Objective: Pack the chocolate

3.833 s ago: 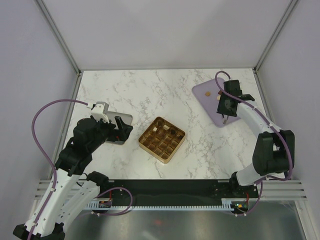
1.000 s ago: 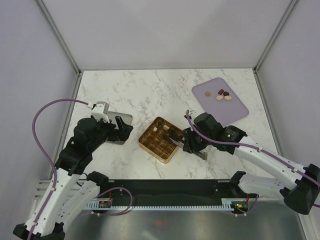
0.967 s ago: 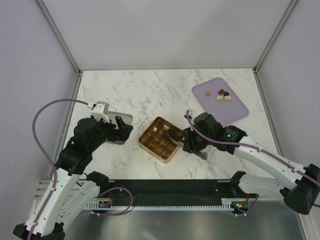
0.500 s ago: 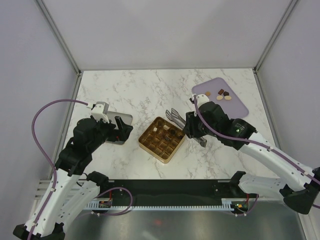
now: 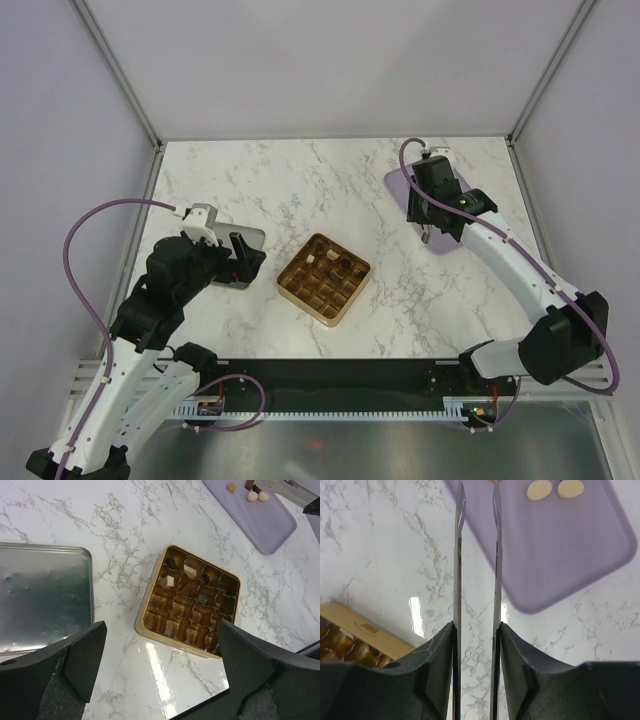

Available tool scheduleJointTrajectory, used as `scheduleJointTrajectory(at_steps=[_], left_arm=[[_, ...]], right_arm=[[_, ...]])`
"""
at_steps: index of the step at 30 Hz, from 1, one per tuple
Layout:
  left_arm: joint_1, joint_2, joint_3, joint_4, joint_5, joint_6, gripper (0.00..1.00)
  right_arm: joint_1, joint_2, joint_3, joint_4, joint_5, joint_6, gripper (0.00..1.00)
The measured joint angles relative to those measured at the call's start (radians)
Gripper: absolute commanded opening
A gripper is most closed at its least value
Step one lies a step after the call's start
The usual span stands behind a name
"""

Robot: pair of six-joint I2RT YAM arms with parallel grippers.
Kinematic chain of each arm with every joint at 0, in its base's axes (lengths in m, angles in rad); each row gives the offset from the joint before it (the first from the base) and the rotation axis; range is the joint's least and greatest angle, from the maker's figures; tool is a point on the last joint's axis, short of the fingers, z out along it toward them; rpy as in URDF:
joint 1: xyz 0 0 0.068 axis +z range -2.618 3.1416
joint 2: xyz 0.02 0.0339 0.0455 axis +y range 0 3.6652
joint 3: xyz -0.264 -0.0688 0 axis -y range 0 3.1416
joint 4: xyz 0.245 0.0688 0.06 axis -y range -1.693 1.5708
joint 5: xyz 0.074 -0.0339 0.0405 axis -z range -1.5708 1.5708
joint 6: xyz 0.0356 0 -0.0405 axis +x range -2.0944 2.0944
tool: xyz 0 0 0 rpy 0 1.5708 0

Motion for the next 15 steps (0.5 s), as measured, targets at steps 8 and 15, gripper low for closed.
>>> scheduleJointTrajectory(at_steps=[8, 15], left_arm=[[0.000, 0.000, 0.000, 0.000, 0.000, 0.000, 1.00], [0.000, 0.000, 0.000, 0.000, 0.000, 0.000, 1.00]], right_arm=[[-0.051, 0.164, 0.001, 0.093, 0.023, 0.038, 0.48], [-0.058, 0.288, 0.005, 0.143, 0.042, 0.064, 0.48]])
